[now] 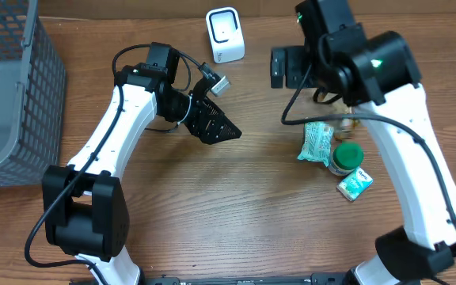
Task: Scan the item barcode
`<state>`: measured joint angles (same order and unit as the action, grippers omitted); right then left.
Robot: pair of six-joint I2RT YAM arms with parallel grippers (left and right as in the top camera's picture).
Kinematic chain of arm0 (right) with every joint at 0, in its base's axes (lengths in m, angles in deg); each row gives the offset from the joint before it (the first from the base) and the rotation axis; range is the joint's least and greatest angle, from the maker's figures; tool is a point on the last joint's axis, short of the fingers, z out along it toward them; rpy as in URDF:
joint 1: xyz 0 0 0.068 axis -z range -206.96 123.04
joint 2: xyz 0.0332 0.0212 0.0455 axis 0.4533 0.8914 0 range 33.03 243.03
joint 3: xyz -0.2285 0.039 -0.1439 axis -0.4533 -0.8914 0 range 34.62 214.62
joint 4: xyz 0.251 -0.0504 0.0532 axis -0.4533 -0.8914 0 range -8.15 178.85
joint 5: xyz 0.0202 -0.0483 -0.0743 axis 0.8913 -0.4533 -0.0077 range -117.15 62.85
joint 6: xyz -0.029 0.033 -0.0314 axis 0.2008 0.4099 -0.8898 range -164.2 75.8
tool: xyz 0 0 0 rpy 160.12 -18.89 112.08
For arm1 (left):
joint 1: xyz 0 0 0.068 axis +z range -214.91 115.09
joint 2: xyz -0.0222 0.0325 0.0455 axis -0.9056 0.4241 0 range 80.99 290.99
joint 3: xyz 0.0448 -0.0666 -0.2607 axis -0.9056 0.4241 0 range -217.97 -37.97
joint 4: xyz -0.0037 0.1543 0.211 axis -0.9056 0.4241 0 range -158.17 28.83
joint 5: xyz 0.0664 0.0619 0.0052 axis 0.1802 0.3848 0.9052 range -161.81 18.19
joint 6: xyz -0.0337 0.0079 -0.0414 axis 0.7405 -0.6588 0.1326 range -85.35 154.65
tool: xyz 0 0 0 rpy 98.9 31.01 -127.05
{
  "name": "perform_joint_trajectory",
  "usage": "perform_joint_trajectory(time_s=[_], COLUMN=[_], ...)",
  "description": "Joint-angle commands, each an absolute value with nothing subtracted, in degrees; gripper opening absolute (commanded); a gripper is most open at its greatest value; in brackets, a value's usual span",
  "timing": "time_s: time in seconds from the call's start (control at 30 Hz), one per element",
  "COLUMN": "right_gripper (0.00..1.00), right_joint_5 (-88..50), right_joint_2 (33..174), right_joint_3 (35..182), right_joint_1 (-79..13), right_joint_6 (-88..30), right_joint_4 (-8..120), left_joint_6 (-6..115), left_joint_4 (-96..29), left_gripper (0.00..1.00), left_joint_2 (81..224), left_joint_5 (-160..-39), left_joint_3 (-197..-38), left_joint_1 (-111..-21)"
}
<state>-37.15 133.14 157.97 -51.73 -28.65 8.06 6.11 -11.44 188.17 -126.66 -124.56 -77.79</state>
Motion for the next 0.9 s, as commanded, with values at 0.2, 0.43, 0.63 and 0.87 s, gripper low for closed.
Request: perform_joint_trajectory(time_s=[0.2, 0.43, 0.63, 0.87], right_gripper=[1.0, 1.0, 1.0, 1.0], right_joint_5=[-17.64, -9.35, -4.59, -2.38], right_joint_2=[128.31, 127.52, 127.55, 127.55], right_joint_3=[163.69, 171.8, 172.26, 172.26], right_joint_1=[-51.64, -51.64, -51.64, -51.64], right_joint_6=[-32.47, -32.01, -32.03, -32.01], right_joint_4=[10.46, 11.84, 12.04, 13.41], left_joint_6=[4.8, -0.68, -3.98, -3.98], left_joint_4=[-13.53, -12.03, -11.87, -14.56], left_gripper=[1.0, 0.99, 0.99, 0.99], left_joint_2=[189.31, 189.31, 189.17, 189.17], left_joint_5=[-140.69, -153.94, -162.46, -162.44], left_joint_3=[-124.19, -124.19, -124.28, -124.28], left_joint_1=[-78.12, -78.12, -78.53, -81.07])
